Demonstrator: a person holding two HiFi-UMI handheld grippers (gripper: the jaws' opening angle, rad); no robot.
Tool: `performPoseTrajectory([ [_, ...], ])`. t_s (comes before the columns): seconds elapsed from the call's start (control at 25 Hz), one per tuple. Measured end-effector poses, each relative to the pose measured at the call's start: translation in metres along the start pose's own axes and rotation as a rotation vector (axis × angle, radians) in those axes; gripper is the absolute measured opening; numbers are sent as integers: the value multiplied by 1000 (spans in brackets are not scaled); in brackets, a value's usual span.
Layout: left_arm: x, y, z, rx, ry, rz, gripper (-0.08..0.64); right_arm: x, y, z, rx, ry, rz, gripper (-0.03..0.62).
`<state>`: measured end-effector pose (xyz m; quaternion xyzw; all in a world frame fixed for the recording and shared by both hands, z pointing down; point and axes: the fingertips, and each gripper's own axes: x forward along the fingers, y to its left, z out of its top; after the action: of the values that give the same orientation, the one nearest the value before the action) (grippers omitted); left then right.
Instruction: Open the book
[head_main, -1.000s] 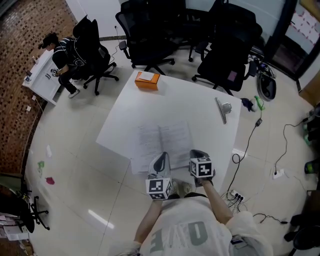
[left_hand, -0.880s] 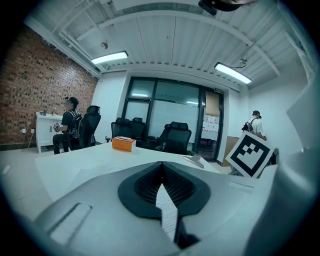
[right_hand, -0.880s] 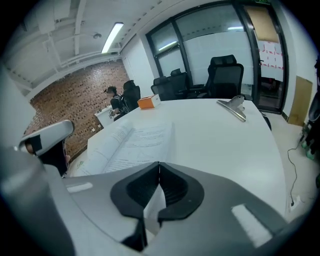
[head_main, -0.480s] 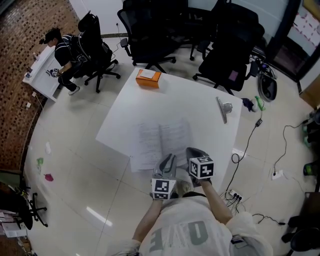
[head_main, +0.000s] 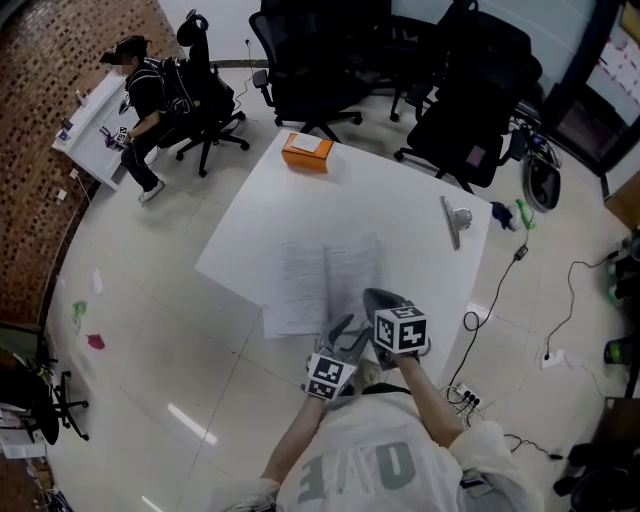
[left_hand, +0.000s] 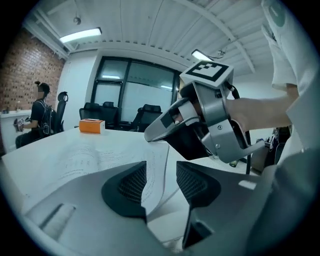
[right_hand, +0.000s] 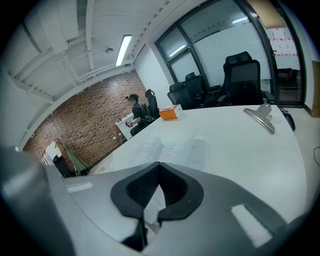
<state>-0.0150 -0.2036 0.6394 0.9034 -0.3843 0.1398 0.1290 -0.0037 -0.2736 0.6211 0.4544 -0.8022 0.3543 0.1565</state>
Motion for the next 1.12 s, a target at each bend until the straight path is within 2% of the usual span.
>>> performPoseTrajectory([
  [0.16,7,8,4,81,-3,89,171,2,8,1,14,-4,28,3],
  [0.28,10,8,5,173,20,130,149,2,12,5,32,-11,38,3],
  [0.36,10,10,9,197,19,155,93,2,14,8,27,-17,37,3],
  [0.64,0,20,25,171,-60,218,16,-9,11,20,13,-56,48,23],
  [0.84,-4,24,40,161,-111,236,15,-26,12,38,-25,-146,15,5],
  [0.96,-14,40,48,143,-140,294,15,-34,3,46,-28,-204,-16,5],
  [1.12,-37,66,55,97,-177,399,17,-22,-19,20,-12,-147,-55,5],
])
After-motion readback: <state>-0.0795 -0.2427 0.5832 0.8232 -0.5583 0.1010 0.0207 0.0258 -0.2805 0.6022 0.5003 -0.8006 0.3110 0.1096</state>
